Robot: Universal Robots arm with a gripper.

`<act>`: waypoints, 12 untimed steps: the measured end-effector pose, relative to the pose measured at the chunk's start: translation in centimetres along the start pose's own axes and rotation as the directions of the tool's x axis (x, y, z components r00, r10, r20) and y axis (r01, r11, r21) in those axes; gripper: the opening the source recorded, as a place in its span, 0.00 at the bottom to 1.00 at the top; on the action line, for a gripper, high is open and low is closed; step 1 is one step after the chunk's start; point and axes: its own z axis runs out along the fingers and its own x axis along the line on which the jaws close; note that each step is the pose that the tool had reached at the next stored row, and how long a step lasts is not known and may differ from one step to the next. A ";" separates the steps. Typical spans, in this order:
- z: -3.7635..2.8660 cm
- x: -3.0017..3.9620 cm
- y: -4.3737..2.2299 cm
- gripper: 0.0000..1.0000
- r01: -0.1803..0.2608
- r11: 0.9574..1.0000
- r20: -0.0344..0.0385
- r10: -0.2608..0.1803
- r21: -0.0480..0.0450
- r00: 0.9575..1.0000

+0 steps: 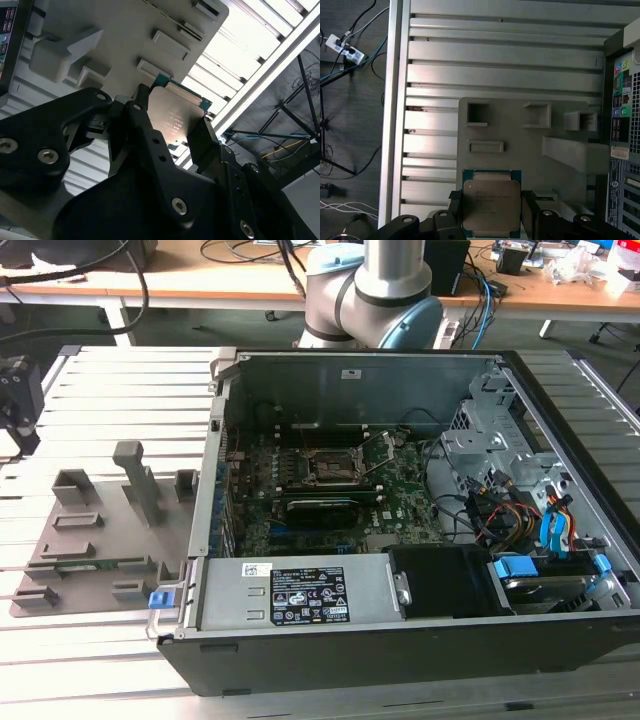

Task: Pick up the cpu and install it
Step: 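Pick up the cpu and move it towards the insertion slot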

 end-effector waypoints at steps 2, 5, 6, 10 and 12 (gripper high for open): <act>-0.58 0.00 0.01 0.55 0.000 1.000 0.000 0.000 0.000 1.000; -1.25 0.01 0.01 0.55 0.000 1.000 0.000 0.000 0.000 1.000; -1.55 0.01 0.01 0.55 0.000 1.000 0.000 0.000 0.000 1.000; -2.55 0.02 0.02 0.55 0.000 1.000 0.000 0.000 0.000 1.000; -2.93 0.02 0.03 0.55 0.000 1.000 0.000 0.000 0.000 1.000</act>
